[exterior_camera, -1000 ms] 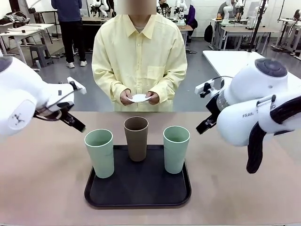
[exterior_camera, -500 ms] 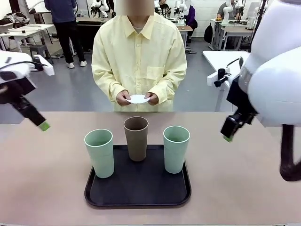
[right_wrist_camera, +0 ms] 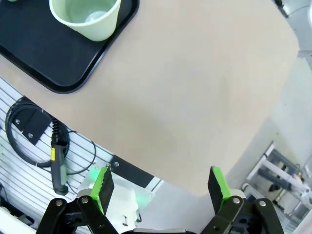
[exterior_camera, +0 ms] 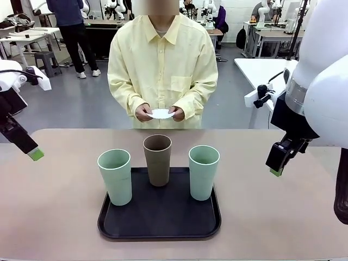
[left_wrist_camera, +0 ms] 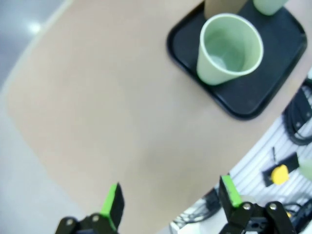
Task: Place coasters on the table and set cups on them.
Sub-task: Pick up one Reusable plastic cup and place it on a coaster set by the human.
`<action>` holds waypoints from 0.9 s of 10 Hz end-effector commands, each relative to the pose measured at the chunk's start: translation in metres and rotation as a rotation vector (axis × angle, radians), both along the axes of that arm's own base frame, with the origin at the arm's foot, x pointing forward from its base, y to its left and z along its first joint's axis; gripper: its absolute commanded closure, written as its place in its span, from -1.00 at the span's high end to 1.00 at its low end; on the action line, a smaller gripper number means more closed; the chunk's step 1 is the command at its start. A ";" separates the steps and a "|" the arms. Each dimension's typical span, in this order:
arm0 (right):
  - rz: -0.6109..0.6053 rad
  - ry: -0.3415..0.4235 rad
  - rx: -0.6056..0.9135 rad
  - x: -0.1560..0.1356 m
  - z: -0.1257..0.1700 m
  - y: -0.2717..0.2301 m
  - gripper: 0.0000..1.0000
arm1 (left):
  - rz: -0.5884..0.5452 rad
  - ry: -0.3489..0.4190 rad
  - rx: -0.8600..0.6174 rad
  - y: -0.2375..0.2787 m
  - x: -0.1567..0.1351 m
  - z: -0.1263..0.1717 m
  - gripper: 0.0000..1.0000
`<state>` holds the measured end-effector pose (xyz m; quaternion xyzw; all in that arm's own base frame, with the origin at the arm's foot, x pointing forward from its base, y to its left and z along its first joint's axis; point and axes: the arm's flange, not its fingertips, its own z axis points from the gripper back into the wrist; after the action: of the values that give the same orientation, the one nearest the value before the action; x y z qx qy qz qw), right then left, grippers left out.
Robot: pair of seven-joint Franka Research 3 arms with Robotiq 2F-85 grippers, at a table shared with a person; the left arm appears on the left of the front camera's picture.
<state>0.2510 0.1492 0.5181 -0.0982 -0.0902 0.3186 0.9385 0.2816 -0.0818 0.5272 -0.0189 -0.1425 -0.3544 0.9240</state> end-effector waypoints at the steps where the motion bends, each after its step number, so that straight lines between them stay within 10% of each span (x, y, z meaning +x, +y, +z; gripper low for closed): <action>1: -0.093 0.046 0.291 0.020 -0.006 -0.038 1.00 | 0.021 0.057 -0.319 0.023 0.020 -0.004 1.00; 5: -0.147 0.203 1.159 0.032 -0.024 -0.139 1.00 | 0.225 0.302 -1.121 0.117 0.077 -0.024 1.00; 9: -0.294 0.280 1.342 0.011 -0.059 -0.215 1.00 | 0.378 0.342 -1.227 0.188 0.045 -0.039 1.00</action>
<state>0.2917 -0.0745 0.5010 0.5194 -0.1352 0.0950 0.8384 0.3343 0.1037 0.4822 -0.5846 -0.1719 -0.0558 0.7909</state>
